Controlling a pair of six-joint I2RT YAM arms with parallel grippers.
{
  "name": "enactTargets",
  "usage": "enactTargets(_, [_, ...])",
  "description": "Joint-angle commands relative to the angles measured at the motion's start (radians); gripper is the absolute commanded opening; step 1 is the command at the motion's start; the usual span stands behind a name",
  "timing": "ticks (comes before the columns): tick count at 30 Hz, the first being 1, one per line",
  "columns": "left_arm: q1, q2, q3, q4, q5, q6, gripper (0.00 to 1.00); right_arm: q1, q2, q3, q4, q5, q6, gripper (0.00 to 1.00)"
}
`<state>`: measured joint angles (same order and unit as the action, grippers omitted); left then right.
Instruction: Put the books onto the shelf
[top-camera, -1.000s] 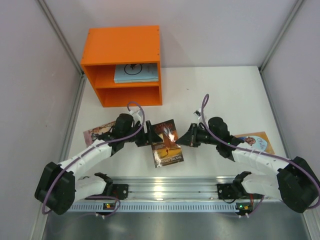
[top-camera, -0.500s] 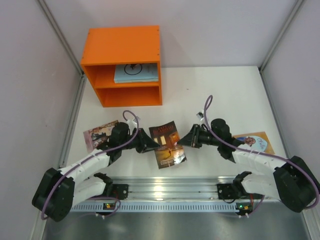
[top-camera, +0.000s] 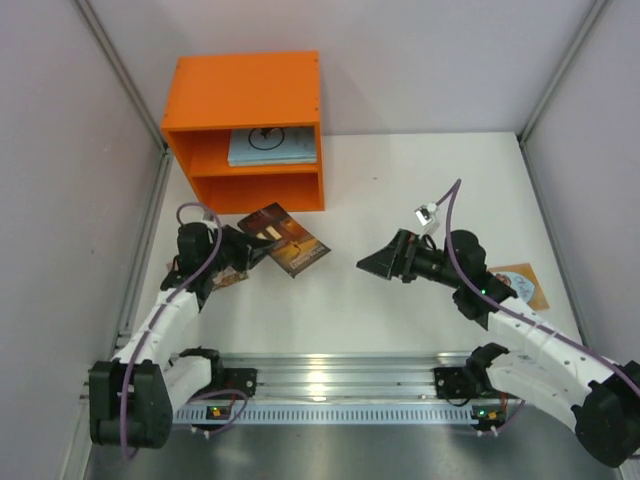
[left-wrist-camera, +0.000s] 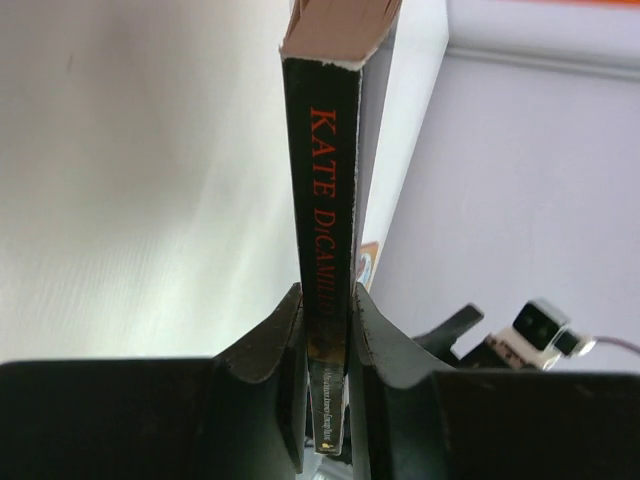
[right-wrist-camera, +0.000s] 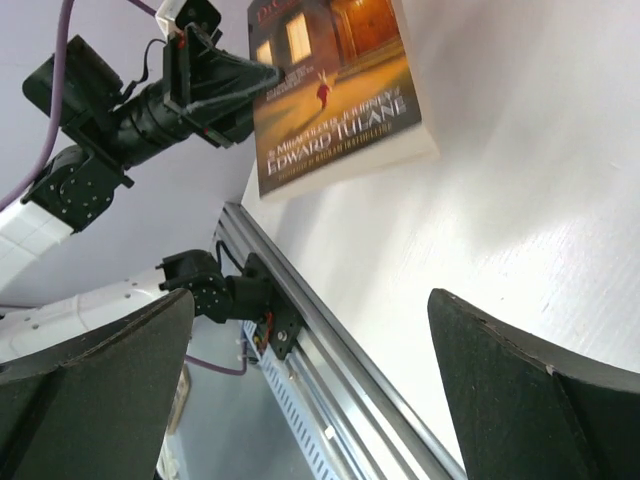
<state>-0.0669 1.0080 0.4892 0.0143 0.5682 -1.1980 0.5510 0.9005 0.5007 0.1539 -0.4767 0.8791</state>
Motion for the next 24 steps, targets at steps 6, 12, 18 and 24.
enactTargets(6, [0.049,0.165,0.164,0.206,-0.164,-0.147,0.0,-0.04,-0.061,0.068,-0.091,0.009,-0.051,1.0])
enactTargets(12, [0.05,0.256,0.248,0.237,-0.281,-0.21,0.0,-0.077,-0.087,0.055,-0.099,-0.013,-0.051,1.0])
enactTargets(18, [0.05,0.339,0.236,0.432,-0.41,-0.31,0.0,-0.088,-0.097,0.042,-0.103,-0.02,-0.055,1.0])
enactTargets(24, [0.036,0.444,0.246,0.58,-0.449,-0.377,0.0,-0.092,-0.1,0.041,-0.103,-0.02,-0.063,1.0])
